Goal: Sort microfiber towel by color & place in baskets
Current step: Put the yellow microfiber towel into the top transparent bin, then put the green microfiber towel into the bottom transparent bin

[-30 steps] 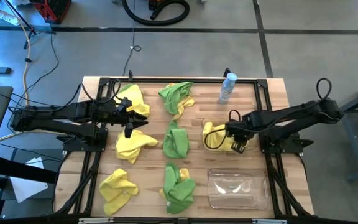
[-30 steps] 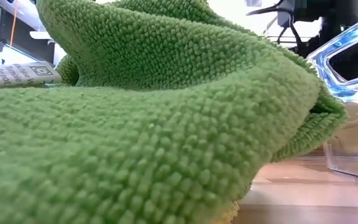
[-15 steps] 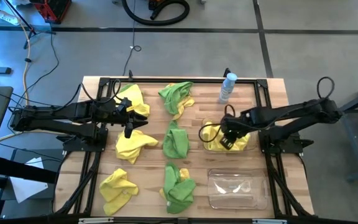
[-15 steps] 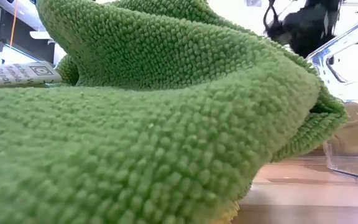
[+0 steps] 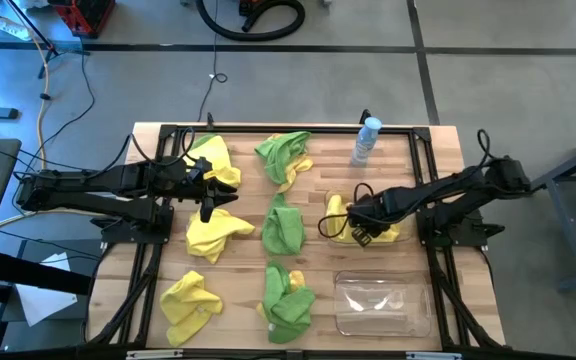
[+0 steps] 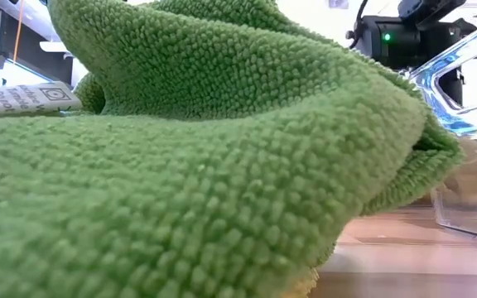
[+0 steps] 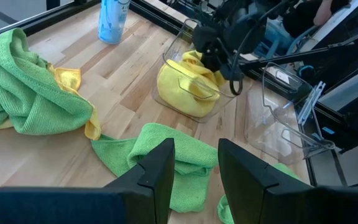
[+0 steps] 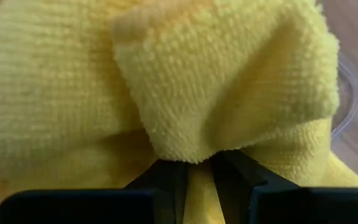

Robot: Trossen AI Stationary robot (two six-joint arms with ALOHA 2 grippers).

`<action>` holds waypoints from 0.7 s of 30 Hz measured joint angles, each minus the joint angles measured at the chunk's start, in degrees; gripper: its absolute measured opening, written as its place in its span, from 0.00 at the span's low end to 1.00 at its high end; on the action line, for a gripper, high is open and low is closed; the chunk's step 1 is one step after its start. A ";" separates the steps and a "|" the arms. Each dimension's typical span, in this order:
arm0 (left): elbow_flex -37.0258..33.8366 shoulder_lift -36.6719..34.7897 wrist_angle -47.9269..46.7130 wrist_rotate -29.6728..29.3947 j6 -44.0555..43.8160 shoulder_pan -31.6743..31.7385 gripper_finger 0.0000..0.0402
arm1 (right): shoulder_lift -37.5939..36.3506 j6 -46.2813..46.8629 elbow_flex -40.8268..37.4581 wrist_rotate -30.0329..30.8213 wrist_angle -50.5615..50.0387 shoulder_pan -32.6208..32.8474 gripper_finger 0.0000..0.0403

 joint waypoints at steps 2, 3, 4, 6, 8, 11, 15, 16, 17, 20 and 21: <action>0.00 -0.02 0.04 -0.04 0.00 0.01 0.28 | -0.58 0.85 0.49 -0.25 -1.44 0.00 0.17; 0.00 -0.01 0.02 -0.25 -0.02 0.00 0.28 | -1.13 1.30 1.10 -0.25 -2.60 0.00 0.17; 0.00 -0.02 0.02 -0.40 -0.01 0.00 0.28 | -1.91 1.49 1.84 -0.25 -3.58 0.00 0.17; 0.00 -0.02 0.04 -0.46 0.00 0.01 0.28 | -3.72 1.51 3.79 -0.15 -6.03 0.00 0.17; 0.00 0.00 0.02 -0.47 0.52 -0.01 0.28 | -5.78 1.69 6.12 0.01 -8.20 0.00 0.17; 0.00 0.00 0.04 -0.48 1.31 0.00 0.28 | -8.67 2.97 9.24 0.88 -11.13 0.00 0.17; 0.00 0.40 0.22 -0.66 1.31 -0.01 0.28 | -12.31 3.02 12.21 3.11 -13.52 0.02 0.17; 0.00 0.65 0.17 -0.66 1.31 -0.01 0.28 | -13.22 3.02 12.61 3.57 -13.86 0.02 0.17; 0.00 0.95 0.36 -0.67 1.29 -0.12 0.28 | -14.17 3.02 12.90 4.15 -14.25 0.04 0.17; 0.58 2.58 0.81 -1.85 1.31 -1.65 0.28 | -17.06 3.17 13.09 6.00 -15.24 0.04 0.17; 1.07 3.46 0.77 -2.72 1.36 -2.35 0.28 | -18.00 3.19 13.09 6.55 -15.65 0.04 0.17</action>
